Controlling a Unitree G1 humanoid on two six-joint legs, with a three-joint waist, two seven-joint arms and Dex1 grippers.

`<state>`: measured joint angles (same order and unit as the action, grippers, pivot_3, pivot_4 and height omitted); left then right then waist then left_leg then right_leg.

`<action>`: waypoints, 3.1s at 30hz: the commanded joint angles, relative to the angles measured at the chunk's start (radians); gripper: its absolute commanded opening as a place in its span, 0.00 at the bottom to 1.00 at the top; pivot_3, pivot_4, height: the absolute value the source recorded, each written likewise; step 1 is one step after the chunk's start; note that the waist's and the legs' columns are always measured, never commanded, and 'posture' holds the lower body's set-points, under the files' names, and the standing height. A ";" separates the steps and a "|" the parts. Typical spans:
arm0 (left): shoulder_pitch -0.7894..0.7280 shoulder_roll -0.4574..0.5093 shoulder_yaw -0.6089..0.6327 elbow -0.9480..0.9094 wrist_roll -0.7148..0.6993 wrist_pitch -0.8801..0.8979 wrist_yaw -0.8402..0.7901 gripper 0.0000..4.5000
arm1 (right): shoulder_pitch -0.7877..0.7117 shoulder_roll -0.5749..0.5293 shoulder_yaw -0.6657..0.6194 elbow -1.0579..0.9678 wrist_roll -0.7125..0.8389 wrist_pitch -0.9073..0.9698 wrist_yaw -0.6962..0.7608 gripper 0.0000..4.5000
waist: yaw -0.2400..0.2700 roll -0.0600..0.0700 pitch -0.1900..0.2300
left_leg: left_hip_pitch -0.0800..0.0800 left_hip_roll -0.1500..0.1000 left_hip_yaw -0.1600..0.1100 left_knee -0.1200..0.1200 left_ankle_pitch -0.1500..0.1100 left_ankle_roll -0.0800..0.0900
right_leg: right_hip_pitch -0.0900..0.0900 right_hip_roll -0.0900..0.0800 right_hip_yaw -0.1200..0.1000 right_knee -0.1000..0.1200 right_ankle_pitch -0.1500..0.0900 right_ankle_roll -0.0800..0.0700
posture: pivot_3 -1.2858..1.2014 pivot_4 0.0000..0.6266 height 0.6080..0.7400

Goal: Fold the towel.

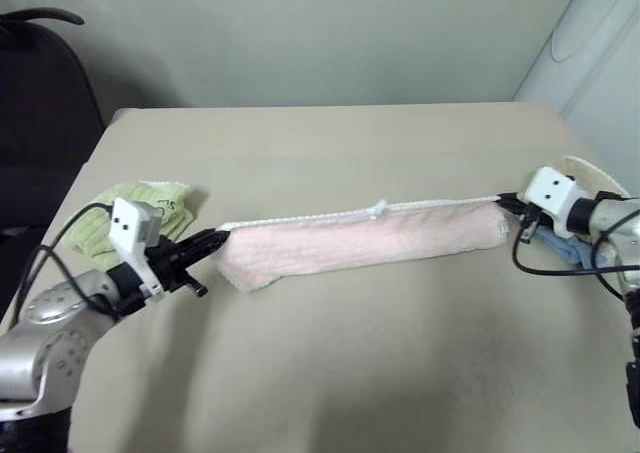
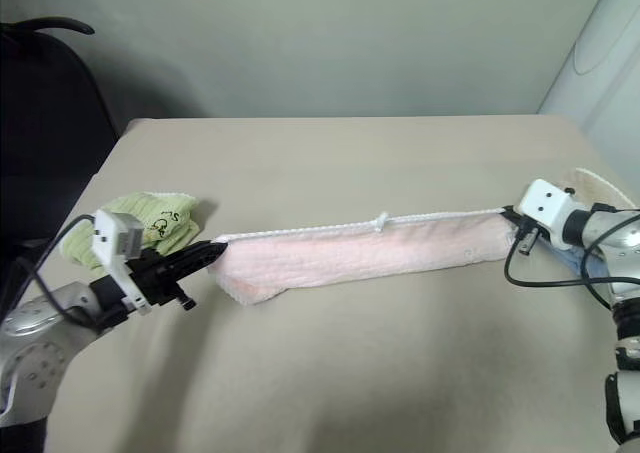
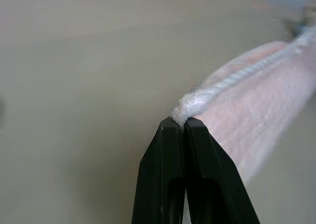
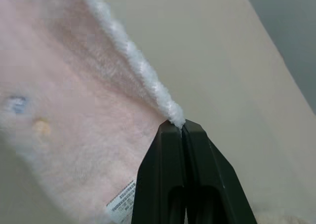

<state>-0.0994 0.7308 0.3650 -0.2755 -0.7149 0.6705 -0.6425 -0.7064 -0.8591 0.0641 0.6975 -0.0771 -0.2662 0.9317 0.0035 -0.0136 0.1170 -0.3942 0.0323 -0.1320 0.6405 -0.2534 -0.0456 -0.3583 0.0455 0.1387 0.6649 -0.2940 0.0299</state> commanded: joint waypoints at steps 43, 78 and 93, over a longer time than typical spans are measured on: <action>-0.192 -0.205 -0.222 0.070 0.279 -0.241 0.049 0.91 | 0.225 0.048 -0.196 -0.183 0.122 0.114 -0.296 0.98 | -0.001 0.000 0.000 | -0.006 0.000 0.001 -0.002 0.003 -0.003 | -0.005 -0.001 0.000 -0.001 0.001 -0.001 | 0.52 0.24 1.00; -0.134 -0.109 -0.183 0.043 0.263 -0.293 -0.072 0.91 | 0.338 0.398 -0.748 -0.520 1.052 1.457 -0.662 0.98 | -0.003 -0.002 -0.002 | -0.002 0.000 0.000 -0.002 0.004 -0.004 | -0.003 0.002 0.002 -0.001 0.000 0.001 | 0.52 0.24 1.00; -0.080 -0.140 -0.286 -0.027 0.321 -0.293 -0.058 0.91 | 0.065 0.489 -0.768 -0.147 0.912 1.208 -0.897 0.98 | -0.024 -0.013 -0.009 | 0.003 0.000 -0.002 -0.002 0.002 -0.001 | -0.001 0.002 0.003 0.000 0.000 0.000 | 0.52 0.24 1.00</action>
<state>-0.1797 0.5939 0.0777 -0.2565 -0.4025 0.3993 -0.7075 -0.6467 -0.3696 -0.7018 0.4908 0.8909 0.9939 0.0905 -0.0207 -0.0265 0.1081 -0.3906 0.0320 -0.1348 0.6386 -0.2519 -0.0457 -0.3586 0.0472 0.1409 0.6650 -0.2937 0.0298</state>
